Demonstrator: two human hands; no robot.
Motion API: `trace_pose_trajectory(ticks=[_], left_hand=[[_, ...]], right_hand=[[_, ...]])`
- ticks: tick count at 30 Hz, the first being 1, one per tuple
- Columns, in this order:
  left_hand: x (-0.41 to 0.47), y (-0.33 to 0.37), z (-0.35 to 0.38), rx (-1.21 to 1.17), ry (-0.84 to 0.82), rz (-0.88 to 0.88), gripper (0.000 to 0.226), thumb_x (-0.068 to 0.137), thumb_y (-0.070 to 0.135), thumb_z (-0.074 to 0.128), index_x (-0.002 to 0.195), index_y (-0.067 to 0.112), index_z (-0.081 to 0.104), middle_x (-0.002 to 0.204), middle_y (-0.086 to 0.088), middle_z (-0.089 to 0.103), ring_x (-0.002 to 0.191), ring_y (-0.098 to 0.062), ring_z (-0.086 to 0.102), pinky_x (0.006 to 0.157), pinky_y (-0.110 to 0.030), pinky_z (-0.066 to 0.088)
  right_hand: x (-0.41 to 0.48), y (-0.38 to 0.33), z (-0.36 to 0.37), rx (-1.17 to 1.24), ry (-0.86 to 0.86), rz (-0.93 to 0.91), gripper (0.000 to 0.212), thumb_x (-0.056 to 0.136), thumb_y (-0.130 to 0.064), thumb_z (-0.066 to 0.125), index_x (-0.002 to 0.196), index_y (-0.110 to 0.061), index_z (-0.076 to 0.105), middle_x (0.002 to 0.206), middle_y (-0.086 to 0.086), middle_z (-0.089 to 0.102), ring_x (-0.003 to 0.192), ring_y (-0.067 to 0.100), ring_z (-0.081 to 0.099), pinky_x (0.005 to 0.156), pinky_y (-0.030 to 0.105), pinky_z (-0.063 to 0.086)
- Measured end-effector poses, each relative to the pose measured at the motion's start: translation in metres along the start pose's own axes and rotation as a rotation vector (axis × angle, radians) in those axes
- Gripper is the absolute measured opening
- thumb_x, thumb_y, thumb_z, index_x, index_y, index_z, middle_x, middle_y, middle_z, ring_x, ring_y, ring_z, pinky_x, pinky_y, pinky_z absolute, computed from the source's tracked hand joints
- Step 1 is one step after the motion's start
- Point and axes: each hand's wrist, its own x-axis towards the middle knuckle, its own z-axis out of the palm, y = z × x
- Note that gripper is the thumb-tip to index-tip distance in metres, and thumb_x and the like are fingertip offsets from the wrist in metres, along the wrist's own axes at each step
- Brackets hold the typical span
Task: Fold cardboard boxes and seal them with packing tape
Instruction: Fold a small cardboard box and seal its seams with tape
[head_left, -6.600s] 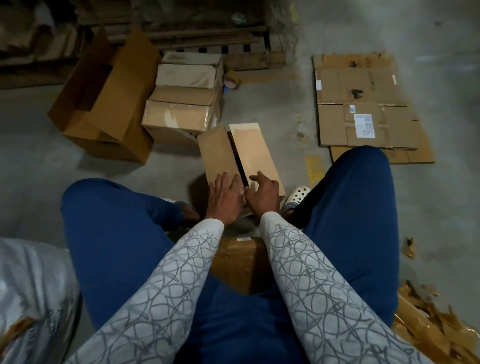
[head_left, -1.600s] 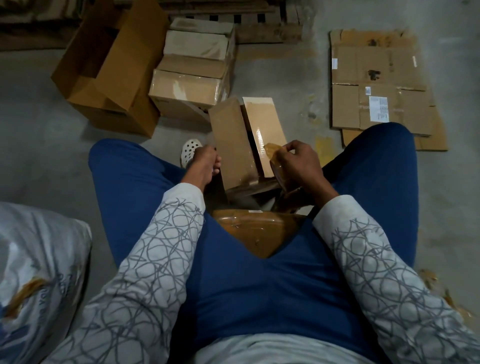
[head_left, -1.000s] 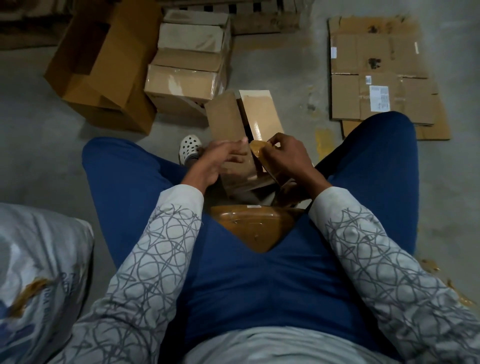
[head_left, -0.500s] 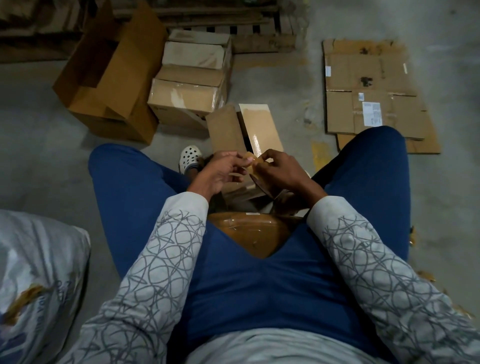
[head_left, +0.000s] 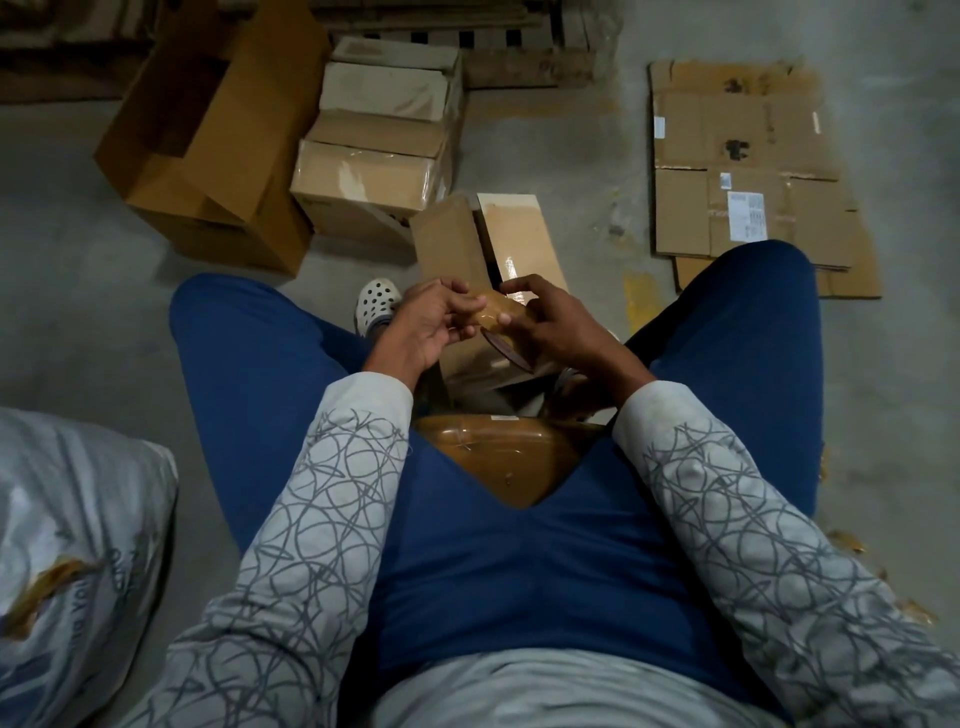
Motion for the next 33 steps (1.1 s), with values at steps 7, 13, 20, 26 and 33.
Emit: trace_pose_trajectory(ticks=[7, 13, 20, 26, 33], left_hand=[[-0.006, 0.002, 0.002, -0.060, 0.018, -0.001, 0.030, 0.083, -0.009, 0.072, 0.102, 0.011, 0.058, 0.104, -0.014, 0.068, 0.091, -0.024, 0.067, 0.059, -0.024, 0.055], [-0.006, 0.001, 0.006, -0.076, -0.014, -0.120, 0.025, 0.091, -0.005, 0.065, 0.113, 0.007, 0.059, 0.108, -0.014, 0.063, 0.090, -0.021, 0.061, 0.061, -0.024, 0.055], [-0.008, 0.008, 0.005, -0.045, -0.031, -0.086, 0.022, 0.091, -0.004, 0.059, 0.102, 0.015, 0.060, 0.099, -0.011, 0.061, 0.070, -0.016, 0.056, 0.053, -0.022, 0.045], [-0.008, 0.007, 0.002, -0.101, -0.028, -0.104, 0.022, 0.095, 0.000, 0.056, 0.112, 0.013, 0.059, 0.099, -0.010, 0.063, 0.059, -0.012, 0.062, 0.047, -0.018, 0.039], [-0.011, 0.005, 0.006, -0.139, -0.045, -0.138, 0.018, 0.096, -0.001, 0.057, 0.109, 0.012, 0.061, 0.100, -0.011, 0.064, 0.062, -0.012, 0.062, 0.045, -0.017, 0.041]], right_hand=[[-0.004, -0.004, 0.000, -0.064, 0.127, -0.122, 0.034, 0.098, -0.030, 0.065, 0.124, -0.022, 0.046, 0.090, 0.008, 0.071, 0.073, 0.020, 0.067, 0.067, 0.031, 0.055], [-0.003, -0.004, 0.001, -0.225, 0.186, -0.164, 0.013, 0.094, -0.022, 0.069, 0.107, -0.019, 0.066, 0.103, 0.001, 0.071, 0.088, 0.016, 0.065, 0.080, 0.030, 0.056], [-0.005, -0.004, 0.002, -0.366, 0.206, -0.277, 0.050, 0.076, -0.058, 0.080, 0.111, -0.026, 0.063, 0.104, -0.002, 0.070, 0.084, 0.015, 0.062, 0.068, 0.029, 0.053], [-0.005, -0.003, 0.011, -0.449, 0.313, -0.279, 0.047, 0.082, -0.052, 0.076, 0.118, -0.025, 0.062, 0.115, 0.004, 0.049, 0.089, 0.015, 0.050, 0.068, 0.026, 0.044], [-0.004, -0.004, 0.014, -0.456, 0.411, -0.223, 0.045, 0.076, -0.061, 0.070, 0.109, -0.030, 0.066, 0.113, 0.000, 0.052, 0.084, 0.017, 0.055, 0.070, 0.036, 0.054]])
